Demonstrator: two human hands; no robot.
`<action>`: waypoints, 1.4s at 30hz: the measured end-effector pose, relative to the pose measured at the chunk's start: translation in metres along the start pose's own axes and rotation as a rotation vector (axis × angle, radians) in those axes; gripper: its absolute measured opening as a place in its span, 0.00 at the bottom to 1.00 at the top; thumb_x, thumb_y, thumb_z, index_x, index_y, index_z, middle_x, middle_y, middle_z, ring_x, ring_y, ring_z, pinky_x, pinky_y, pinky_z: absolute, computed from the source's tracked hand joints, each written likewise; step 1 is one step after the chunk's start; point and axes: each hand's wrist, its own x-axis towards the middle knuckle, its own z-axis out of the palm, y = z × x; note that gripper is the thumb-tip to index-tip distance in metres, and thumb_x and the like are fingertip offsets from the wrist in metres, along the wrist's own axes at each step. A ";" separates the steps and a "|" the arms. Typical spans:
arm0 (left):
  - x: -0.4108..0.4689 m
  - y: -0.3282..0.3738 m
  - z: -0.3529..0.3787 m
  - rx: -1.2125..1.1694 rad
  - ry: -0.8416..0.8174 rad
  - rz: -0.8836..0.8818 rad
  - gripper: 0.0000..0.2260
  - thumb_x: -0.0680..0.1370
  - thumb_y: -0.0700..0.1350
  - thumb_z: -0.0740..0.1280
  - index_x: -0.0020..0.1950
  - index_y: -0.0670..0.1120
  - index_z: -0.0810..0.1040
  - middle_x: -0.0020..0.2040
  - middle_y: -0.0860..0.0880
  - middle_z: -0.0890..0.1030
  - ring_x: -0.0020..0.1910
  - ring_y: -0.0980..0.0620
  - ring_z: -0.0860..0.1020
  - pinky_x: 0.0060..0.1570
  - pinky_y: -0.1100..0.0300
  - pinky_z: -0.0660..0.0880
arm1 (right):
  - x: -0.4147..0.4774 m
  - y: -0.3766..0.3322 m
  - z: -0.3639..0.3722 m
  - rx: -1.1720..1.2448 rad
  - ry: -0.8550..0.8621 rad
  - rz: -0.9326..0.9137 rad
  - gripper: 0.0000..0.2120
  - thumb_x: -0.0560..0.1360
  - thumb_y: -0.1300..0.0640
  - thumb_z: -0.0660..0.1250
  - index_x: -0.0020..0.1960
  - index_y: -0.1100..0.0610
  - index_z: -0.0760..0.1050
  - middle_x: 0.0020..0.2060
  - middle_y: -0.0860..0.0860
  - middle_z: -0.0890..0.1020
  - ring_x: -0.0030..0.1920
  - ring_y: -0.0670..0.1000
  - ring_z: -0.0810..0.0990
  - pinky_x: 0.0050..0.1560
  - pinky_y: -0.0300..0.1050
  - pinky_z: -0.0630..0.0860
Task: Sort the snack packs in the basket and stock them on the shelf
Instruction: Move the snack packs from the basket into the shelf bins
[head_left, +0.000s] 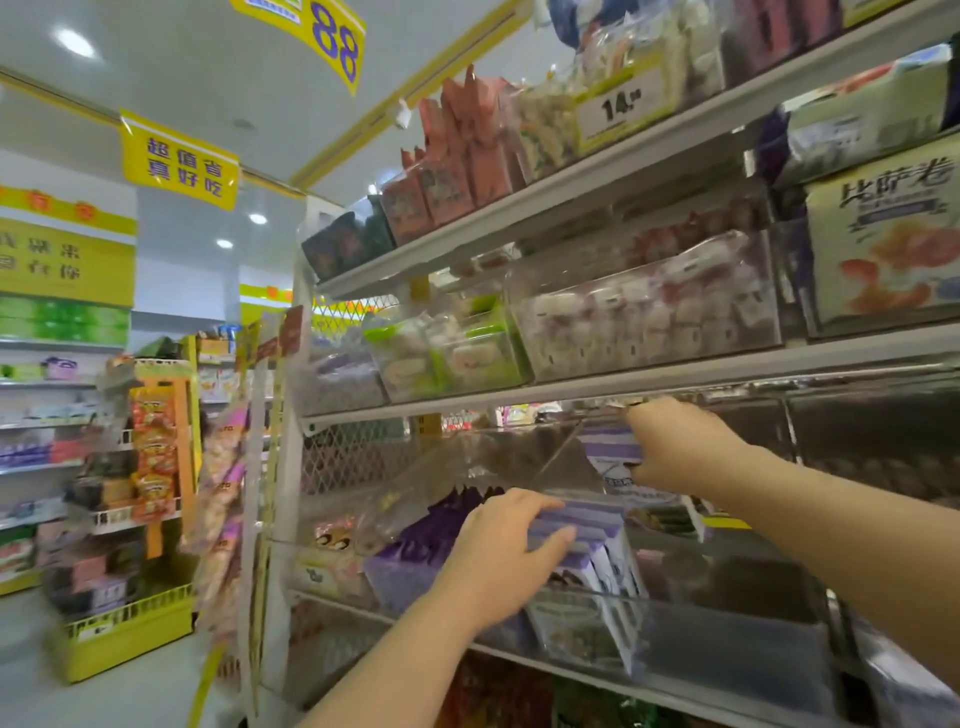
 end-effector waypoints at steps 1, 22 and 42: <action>0.000 -0.001 0.000 -0.032 -0.023 -0.017 0.18 0.79 0.60 0.60 0.67 0.57 0.73 0.63 0.60 0.74 0.63 0.60 0.70 0.63 0.58 0.68 | 0.009 0.000 0.008 0.048 -0.039 0.032 0.15 0.71 0.53 0.71 0.54 0.56 0.72 0.49 0.54 0.77 0.45 0.54 0.74 0.41 0.44 0.70; -0.005 -0.011 0.017 -0.186 0.015 -0.028 0.22 0.77 0.64 0.57 0.69 0.60 0.69 0.66 0.63 0.70 0.66 0.63 0.66 0.64 0.60 0.66 | 0.044 -0.003 0.077 0.754 -0.238 0.236 0.30 0.76 0.33 0.55 0.66 0.54 0.74 0.63 0.53 0.77 0.56 0.53 0.76 0.54 0.46 0.70; -0.248 -0.193 0.074 -0.229 0.590 -0.699 0.08 0.80 0.40 0.63 0.52 0.53 0.76 0.51 0.53 0.80 0.51 0.54 0.77 0.50 0.60 0.72 | -0.114 -0.274 0.234 0.692 -0.214 -0.425 0.07 0.75 0.52 0.64 0.51 0.51 0.78 0.44 0.48 0.83 0.48 0.52 0.80 0.44 0.47 0.74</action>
